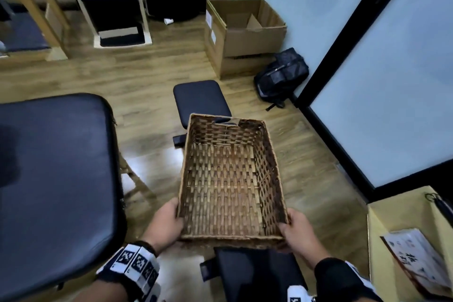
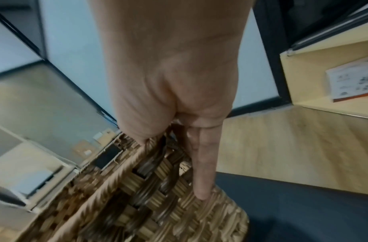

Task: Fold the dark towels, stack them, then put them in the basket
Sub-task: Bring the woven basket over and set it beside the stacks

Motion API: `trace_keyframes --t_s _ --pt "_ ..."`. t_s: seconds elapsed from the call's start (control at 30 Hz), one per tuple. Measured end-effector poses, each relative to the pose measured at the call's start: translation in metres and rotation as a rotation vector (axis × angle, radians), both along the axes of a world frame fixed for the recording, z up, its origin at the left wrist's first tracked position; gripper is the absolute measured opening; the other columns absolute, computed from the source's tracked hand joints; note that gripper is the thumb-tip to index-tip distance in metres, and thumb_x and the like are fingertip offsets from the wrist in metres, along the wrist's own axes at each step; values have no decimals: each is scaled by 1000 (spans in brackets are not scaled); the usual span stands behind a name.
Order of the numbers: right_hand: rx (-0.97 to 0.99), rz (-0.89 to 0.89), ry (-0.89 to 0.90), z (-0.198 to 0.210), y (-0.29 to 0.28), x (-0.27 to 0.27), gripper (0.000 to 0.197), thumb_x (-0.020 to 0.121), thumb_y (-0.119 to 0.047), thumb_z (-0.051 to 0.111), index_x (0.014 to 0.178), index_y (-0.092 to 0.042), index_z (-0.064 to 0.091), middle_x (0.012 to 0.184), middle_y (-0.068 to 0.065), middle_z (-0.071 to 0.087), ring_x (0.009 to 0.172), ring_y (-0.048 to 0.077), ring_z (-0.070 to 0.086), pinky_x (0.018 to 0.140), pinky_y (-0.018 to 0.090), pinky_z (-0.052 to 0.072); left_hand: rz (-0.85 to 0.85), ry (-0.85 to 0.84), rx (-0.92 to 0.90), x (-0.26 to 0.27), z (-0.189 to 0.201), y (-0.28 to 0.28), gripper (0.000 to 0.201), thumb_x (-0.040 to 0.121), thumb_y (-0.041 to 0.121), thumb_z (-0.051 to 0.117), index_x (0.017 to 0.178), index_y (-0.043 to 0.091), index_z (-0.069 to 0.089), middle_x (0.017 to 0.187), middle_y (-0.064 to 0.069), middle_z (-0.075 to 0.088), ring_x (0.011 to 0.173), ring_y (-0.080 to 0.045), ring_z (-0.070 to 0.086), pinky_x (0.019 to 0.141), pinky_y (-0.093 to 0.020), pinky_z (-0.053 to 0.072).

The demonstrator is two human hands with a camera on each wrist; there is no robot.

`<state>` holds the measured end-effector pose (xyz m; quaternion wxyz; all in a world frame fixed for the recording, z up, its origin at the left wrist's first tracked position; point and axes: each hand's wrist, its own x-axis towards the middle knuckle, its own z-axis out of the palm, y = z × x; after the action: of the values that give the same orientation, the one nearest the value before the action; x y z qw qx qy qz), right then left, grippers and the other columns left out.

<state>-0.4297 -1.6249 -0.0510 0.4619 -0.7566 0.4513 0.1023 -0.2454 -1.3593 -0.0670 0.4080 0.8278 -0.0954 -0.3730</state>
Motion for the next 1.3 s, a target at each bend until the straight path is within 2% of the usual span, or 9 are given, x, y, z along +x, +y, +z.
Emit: trace_keyframes --t_s 0.13,0.2,0.37,0.5,0.67,0.77,1.1,1.2,1.3 --pt "-69 -19 -160 55 46 29 26 91 3 54 92 -21 65 84 8 76 71 28 75 65 51 63 -31 -187 -71 42 57 40 37 87 -4 55 100 30 58 94 12 68 91 -8 65 65 -10 43" --pt "-63 -15 -218 89 76 52 24 95 1 50 96 -19 62 84 11 76 63 32 74 55 46 62 -15 -271 -73 61 87 69 37 87 -2 55 97 33 56 89 16 65 83 -2 62 62 -13 43" --pt "-31 101 -259 132 145 112 22 99 -1 44 103 -20 56 93 12 73 59 34 74 54 47 60 117 -395 -32 95 128 156 26 80 -2 56 78 24 53 79 10 65 79 -15 61 62 -23 43" --pt "-16 240 -260 142 199 161 22 96 -3 45 98 -21 57 91 11 74 55 33 73 53 47 60 271 -388 11 100 143 229 25 78 -5 55 74 19 53 66 7 63 61 -12 61 49 -20 43" --pt "23 447 -190 134 264 213 25 95 -5 42 102 -22 59 97 10 72 56 32 73 61 54 62 431 -331 70 99 134 313 23 76 -9 50 77 14 53 58 0 60 43 -20 58 40 -33 45" --pt "26 521 -171 123 294 235 21 94 -6 41 102 -16 57 96 15 70 54 31 73 59 54 61 485 -338 133 101 127 341 23 79 -8 52 78 15 53 63 4 62 48 -8 58 45 -27 46" --pt "-87 572 -192 99 335 292 15 100 -25 51 112 -17 46 90 5 67 53 23 72 51 44 61 603 -385 245 147 106 379 16 87 10 63 83 19 51 77 -2 65 74 -21 64 66 -36 53" --pt "-349 732 -178 100 343 308 43 98 -19 45 136 -20 24 83 1 64 66 22 69 66 42 59 465 -422 265 168 105 389 22 87 8 54 104 20 59 97 -3 71 95 -24 66 81 -34 53" --pt "-451 776 -120 104 349 321 79 95 -17 44 154 -34 -7 81 -1 60 71 23 59 66 35 48 340 -463 304 188 104 397 20 85 11 47 101 17 57 98 -8 71 97 -32 66 85 -41 53"
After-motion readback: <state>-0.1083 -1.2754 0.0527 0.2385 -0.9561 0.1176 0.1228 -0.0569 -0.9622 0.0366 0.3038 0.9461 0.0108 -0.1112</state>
